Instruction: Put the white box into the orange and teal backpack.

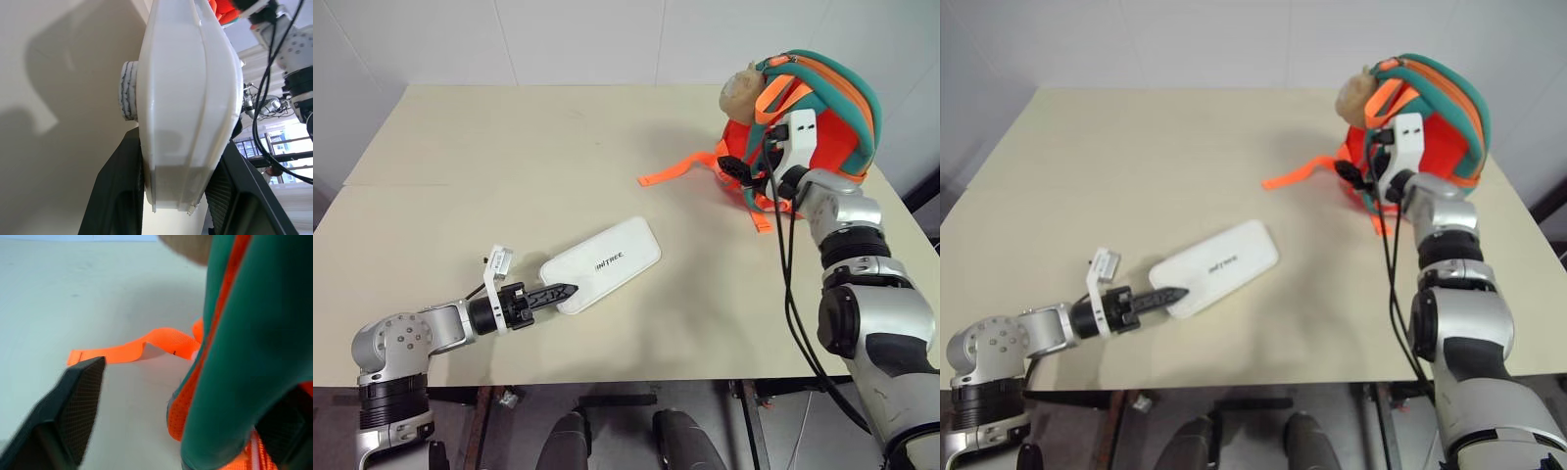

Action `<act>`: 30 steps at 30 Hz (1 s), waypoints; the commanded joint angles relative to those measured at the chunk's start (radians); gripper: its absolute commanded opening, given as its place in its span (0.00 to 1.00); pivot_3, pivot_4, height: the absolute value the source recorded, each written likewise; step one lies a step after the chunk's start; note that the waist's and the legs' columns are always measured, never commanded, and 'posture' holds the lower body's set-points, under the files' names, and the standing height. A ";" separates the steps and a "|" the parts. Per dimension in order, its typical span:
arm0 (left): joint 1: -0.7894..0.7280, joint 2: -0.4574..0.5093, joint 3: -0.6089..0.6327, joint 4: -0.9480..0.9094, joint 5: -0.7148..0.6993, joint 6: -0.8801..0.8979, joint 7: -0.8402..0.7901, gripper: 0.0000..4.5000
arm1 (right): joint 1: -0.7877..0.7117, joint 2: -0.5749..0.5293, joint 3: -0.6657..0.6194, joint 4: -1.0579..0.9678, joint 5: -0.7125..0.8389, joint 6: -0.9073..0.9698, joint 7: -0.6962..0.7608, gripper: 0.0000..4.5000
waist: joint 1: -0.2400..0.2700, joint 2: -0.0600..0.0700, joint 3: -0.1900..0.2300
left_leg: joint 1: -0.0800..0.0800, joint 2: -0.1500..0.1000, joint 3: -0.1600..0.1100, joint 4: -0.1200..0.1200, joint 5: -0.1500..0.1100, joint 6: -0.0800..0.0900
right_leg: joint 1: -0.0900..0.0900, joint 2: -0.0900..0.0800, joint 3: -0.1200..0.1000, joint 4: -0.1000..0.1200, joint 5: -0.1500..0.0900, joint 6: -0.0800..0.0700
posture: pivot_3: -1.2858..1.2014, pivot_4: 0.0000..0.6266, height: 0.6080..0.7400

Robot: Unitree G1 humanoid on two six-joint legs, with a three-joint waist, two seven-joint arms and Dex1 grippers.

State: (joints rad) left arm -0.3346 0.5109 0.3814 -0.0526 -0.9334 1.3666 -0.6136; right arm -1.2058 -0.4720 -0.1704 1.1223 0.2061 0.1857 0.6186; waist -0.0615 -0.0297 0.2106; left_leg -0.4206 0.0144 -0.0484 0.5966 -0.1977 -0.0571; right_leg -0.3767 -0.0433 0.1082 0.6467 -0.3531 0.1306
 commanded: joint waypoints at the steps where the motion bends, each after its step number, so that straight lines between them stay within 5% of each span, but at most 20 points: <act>1: -0.007 0.002 0.002 0.012 0.010 -0.014 0.027 0.29 | -0.010 0.010 -0.035 -0.017 0.025 -0.073 0.046 0.66 | 0.000 0.000 0.000 | 0.000 0.000 0.000 0.000 0.000 0.000 | 0.000 0.000 0.000 0.000 0.000 0.000 | 0.52 0.24 1.00; 10: -0.026 0.022 0.005 0.061 0.028 -0.063 0.025 0.29 | 0.031 0.043 -0.068 -0.151 0.123 0.046 0.238 0.03 | -0.019 0.000 0.000 | 0.001 0.000 -0.001 0.000 0.000 -0.001 | 0.000 0.000 0.000 0.003 0.000 0.000 | 0.52 0.24 1.00; 15: -0.051 0.037 -0.003 0.109 0.049 -0.110 0.017 0.29 | 0.101 0.052 -0.065 -0.401 0.240 0.274 0.344 0.03 | -0.025 0.000 0.000 | 0.001 0.001 -0.001 0.001 0.001 -0.001 | -0.001 0.001 0.000 0.006 0.000 0.000 | 0.52 0.24 1.00; 19: -0.088 0.075 0.010 0.203 0.091 -0.194 -0.001 0.29 | 0.266 -0.017 -0.029 -0.940 0.579 0.795 0.444 0.03 | -0.021 0.001 0.000 | 0.000 0.002 -0.004 0.000 0.001 -0.002 | -0.002 0.002 -0.002 0.006 -0.001 -0.001 | 0.52 0.24 1.00; 26: -0.115 0.118 0.001 0.329 0.137 -0.295 -0.036 0.29 | 0.341 -0.053 -0.157 -1.231 1.046 1.265 0.269 0.03 | -0.021 0.000 0.000 | 0.000 0.002 -0.003 -0.001 0.001 -0.002 | -0.005 0.001 -0.001 0.008 -0.002 -0.003 | 0.52 0.24 1.00; 30: -0.103 0.133 0.001 0.380 0.159 -0.352 -0.063 0.29 | 0.458 -0.178 -0.144 -1.300 1.375 1.370 0.155 0.03 | -0.011 -0.001 0.000 | 0.000 0.001 -0.003 -0.001 0.001 0.000 | -0.003 -0.001 -0.001 0.006 -0.002 -0.003 | 0.52 0.24 1.00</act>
State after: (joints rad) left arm -0.4559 0.6132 0.3723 0.2977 -0.8282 1.0420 -0.6906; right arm -0.7613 -0.6121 -0.2900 -0.1361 1.4348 1.5329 0.8099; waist -0.0727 -0.0306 0.2102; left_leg -0.4212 0.0157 -0.0515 0.5960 -0.1974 -0.0569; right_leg -0.3794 -0.0451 0.1068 0.6515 -0.3549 0.1278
